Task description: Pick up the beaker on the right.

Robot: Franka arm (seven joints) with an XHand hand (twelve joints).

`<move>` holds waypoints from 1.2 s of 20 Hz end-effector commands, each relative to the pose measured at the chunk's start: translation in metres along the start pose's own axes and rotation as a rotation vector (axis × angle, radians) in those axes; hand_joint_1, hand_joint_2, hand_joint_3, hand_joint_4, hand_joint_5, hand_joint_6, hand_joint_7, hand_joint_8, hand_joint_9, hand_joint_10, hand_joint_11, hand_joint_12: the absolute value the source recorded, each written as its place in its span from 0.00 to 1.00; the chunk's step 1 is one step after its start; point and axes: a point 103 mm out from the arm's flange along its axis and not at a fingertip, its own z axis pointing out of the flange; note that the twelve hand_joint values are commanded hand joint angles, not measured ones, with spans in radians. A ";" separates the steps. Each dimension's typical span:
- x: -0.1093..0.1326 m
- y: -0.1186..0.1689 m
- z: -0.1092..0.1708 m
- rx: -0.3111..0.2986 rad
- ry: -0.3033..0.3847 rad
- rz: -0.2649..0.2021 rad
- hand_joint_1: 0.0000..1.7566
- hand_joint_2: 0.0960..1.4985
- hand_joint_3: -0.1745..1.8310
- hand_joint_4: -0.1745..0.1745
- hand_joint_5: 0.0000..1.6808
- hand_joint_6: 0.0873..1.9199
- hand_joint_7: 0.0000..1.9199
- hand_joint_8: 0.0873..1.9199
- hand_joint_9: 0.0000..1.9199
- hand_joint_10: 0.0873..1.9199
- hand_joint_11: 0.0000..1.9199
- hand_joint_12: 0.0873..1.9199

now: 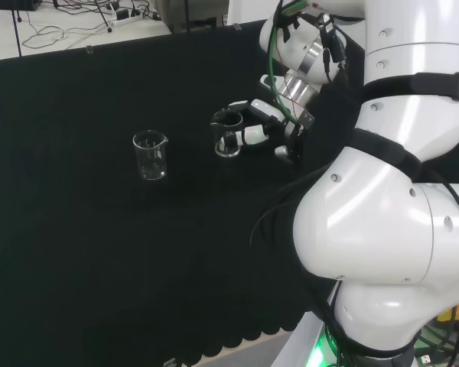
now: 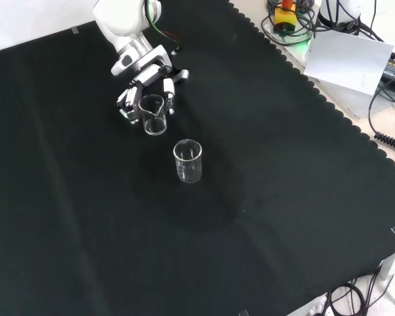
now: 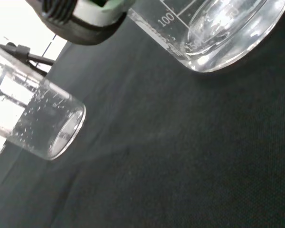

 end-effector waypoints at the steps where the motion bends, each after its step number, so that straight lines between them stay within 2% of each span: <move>1: 0.005 -0.001 -0.012 -0.119 -0.004 0.039 0.65 0.65 0.01 0.85 0.83 0.10 0.65 0.25 0.59 0.21 0.36 0.57; 3: 0.008 0.000 -0.017 -0.137 -0.013 0.037 0.66 0.65 0.00 0.75 0.89 0.01 0.73 0.18 0.67 0.15 0.44 0.52; 5: 0.011 0.001 -0.022 -0.146 -0.013 0.029 0.67 0.65 0.00 0.68 0.92 0.00 0.77 0.14 0.71 0.11 0.47 0.50; 8: 0.015 -0.001 -0.031 -0.166 -0.019 0.024 0.72 0.66 0.00 0.68 0.82 0.16 0.80 0.00 0.73 0.07 0.48 0.49; 12: 0.021 -0.004 -0.043 -0.160 -0.038 0.017 0.73 0.67 0.00 0.66 0.77 0.24 0.81 0.00 0.73 0.06 0.48 0.48; 17: 0.033 -0.009 -0.050 -0.153 -0.056 0.009 0.73 0.68 0.00 0.65 0.76 0.27 0.81 0.00 0.73 0.06 0.48 0.48; 20: 0.043 -0.011 -0.053 -0.148 -0.066 0.001 0.73 0.68 0.00 0.64 0.76 0.26 0.81 0.00 0.71 0.11 0.47 0.48; 24: 0.057 -0.013 -0.057 -0.137 -0.081 -0.010 0.73 0.68 0.00 0.63 0.75 0.27 0.81 0.00 0.65 0.25 0.47 0.48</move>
